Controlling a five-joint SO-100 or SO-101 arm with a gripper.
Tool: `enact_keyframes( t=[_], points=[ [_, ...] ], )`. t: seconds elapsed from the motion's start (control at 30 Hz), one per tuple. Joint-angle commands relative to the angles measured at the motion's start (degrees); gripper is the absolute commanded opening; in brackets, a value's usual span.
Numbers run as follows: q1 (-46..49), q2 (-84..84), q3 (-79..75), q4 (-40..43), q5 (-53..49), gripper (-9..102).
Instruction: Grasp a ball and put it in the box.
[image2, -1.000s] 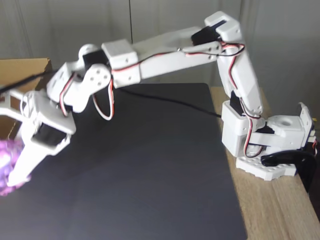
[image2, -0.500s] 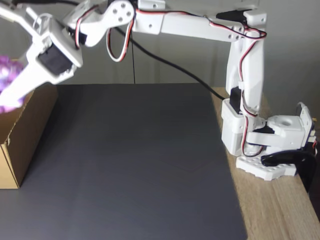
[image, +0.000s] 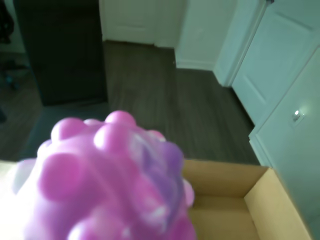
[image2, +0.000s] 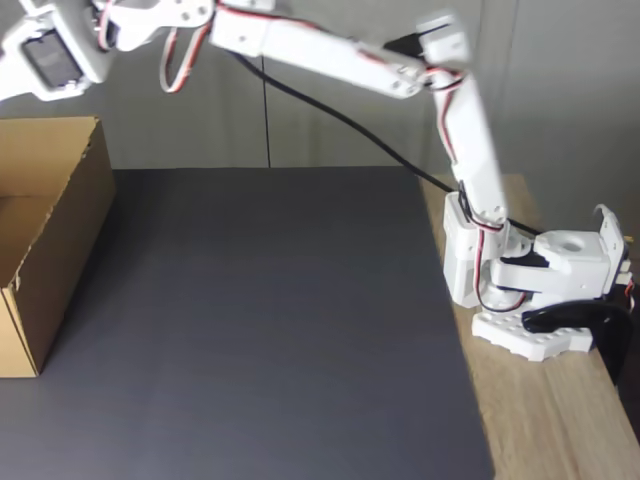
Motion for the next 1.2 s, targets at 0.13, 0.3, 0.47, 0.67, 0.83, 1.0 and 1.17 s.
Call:
enact_keyframes(
  t=[0.13, 0.3, 0.47, 0.67, 0.83, 1.0, 1.17],
  points=[
    [2.6, -11.5, -18.5, 0.3, 0.4, 19],
    [5.3, -15.8, -18.5, -2.8, 0.0, 20],
    [7.6, -19.8, -18.5, -5.6, 0.1, 20],
    [8.5, -22.4, -18.5, -8.0, 0.4, 23],
    [8.3, -26.3, -23.7, -7.5, 0.1, 32],
    [7.7, -28.4, -27.0, -7.3, 0.3, 41],
    [7.4, -28.3, -27.0, -7.3, 0.1, 44]
  ],
)
